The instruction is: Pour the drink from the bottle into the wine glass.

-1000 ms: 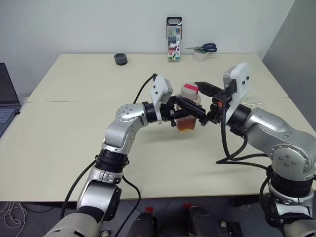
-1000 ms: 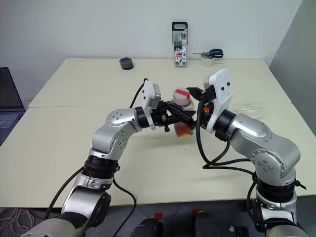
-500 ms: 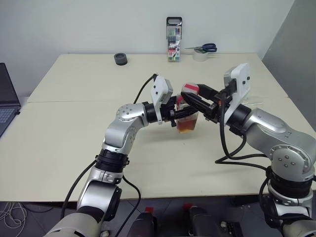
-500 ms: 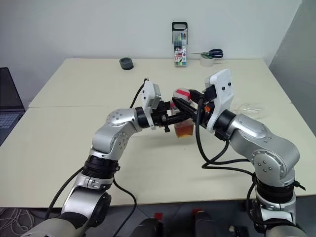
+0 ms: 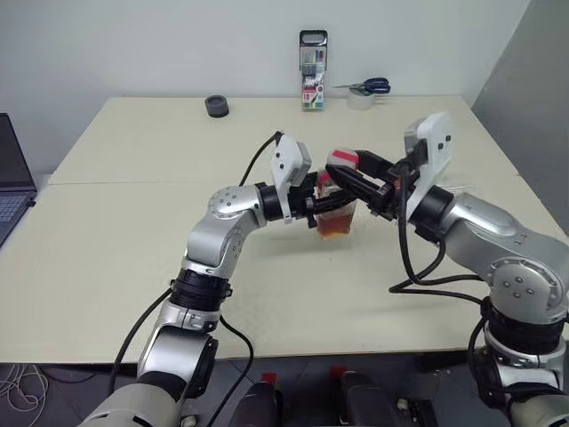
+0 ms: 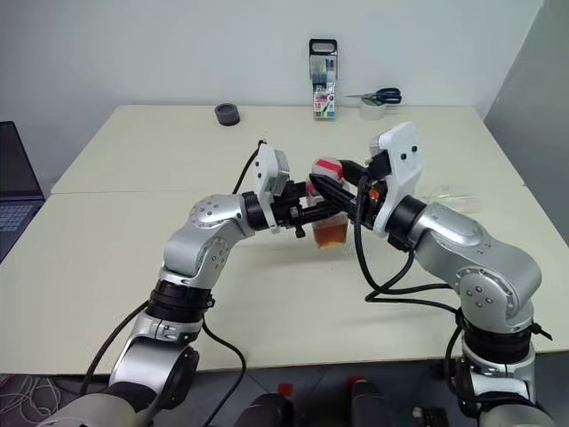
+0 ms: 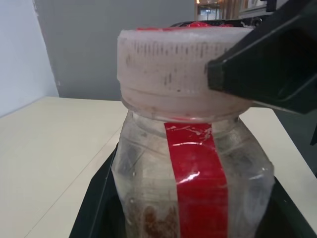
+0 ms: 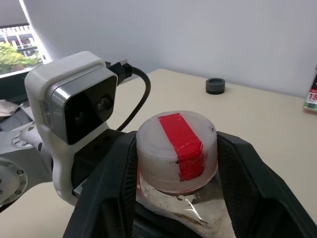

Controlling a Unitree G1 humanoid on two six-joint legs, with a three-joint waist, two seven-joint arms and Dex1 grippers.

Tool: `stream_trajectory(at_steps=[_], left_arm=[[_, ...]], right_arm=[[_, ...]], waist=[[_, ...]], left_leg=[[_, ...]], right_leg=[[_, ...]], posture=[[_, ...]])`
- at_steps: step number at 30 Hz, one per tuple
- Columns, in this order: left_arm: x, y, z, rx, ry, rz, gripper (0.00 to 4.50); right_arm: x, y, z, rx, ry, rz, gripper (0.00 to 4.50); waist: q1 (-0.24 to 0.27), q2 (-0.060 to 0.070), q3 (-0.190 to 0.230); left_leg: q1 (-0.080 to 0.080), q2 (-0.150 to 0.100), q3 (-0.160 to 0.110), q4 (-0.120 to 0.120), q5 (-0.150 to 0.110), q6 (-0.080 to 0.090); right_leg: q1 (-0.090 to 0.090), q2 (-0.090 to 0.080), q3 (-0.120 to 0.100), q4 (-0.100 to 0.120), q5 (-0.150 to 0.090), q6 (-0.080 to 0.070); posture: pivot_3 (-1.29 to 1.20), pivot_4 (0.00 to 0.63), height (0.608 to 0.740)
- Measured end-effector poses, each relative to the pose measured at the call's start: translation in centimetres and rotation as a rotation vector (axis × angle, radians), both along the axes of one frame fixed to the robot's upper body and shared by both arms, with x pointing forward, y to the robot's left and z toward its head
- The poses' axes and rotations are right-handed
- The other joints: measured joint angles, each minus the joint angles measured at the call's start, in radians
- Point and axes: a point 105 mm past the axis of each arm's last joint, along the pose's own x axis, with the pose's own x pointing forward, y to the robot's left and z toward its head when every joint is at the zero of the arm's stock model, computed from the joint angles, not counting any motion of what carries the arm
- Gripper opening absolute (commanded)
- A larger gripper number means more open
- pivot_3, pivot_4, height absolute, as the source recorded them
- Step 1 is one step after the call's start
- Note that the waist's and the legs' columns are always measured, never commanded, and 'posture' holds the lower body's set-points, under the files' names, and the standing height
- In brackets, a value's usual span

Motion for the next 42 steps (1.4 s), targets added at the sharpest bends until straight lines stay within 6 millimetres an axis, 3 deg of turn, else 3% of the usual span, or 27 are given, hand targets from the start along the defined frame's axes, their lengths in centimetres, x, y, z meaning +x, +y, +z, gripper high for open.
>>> stream_trajectory(at_steps=[4, 12, 17, 20, 27, 36, 42], left_arm=[[-1.8, 1.2, 1.9, 0.001, -0.007, -0.066, 1.76], [-5.0, 2.6, 4.7, 0.049, 0.005, -0.226, 1.76], [-5.4, 2.1, 4.3, 0.076, -0.006, -0.244, 1.76], [-5.1, 2.3, 4.1, 0.075, -0.001, -0.218, 1.76], [-4.3, 2.8, 3.6, 0.067, -0.014, -0.14, 1.76], [-3.1, 2.2, 3.8, -0.008, -0.045, -0.069, 1.76], [-2.5, 2.2, 4.0, -0.044, -0.06, -0.047, 1.76]], right_arm=[[-0.9, 0.4, 2.3, -0.042, 0.012, 0.195, 1.95], [-2.9, 1.0, 4.9, -0.06, 0.027, 0.512, 1.95], [-3.2, 0.3, 4.1, -0.1, 0.085, 0.605, 3.61], [-3.2, -1.6, 4.0, -0.089, 0.117, 0.543, 4.49], [-3.2, -4.7, 4.1, -0.011, 0.087, 0.259, 4.49], [-3.0, -2.3, 3.9, 0.03, -0.127, -0.042, 4.49], [-2.8, -1.5, 3.9, 0.068, -0.136, -0.076, 4.49]], waist=[[-0.005, 0.001, 0.001], [-0.006, 0.002, 0.002], [-0.004, 0.002, 0.002], [-0.002, 0.002, 0.002], [0.0, 0.002, 0.002], [-0.002, 0.002, 0.002], [-0.003, 0.002, 0.002]], left_leg=[[0.0, 0.001, 0.0, -0.001, -0.001, 0.002], [0.0, 0.0, 0.0, 0.0, -0.002, 0.004], [0.0, 0.0, 0.0, 0.0, -0.001, 0.002], [0.0, 0.001, 0.0, 0.0, -0.001, 0.002], [-0.001, 0.001, 0.001, 0.0, -0.001, 0.001], [-0.001, 0.001, 0.001, 0.001, 0.0, 0.001], [0.0, 0.001, 0.001, 0.0, 0.0, 0.001]], right_leg=[[0.0, 0.0, 0.0, 0.0, 0.0, 0.0], [0.001, 0.001, -0.002, -0.001, 0.0, 0.0], [0.001, 0.001, -0.001, -0.001, 0.0, 0.0], [0.001, -0.001, 0.0, -0.002, 0.0, 0.0], [0.001, -0.001, 0.001, -0.001, 0.0, 0.0], [0.001, -0.001, 0.001, -0.001, -0.001, 0.001], [0.001, -0.001, 0.001, -0.001, -0.001, 0.001]], posture=[[0.0, 0.15, 0.74], [0.0, 0.15, 0.74], [0.0, 0.15, 0.74], [0.0, 0.15, 0.74], [0.0, 0.15, 0.74], [0.0, 0.15, 0.74], [0.0, 0.15, 0.74]])
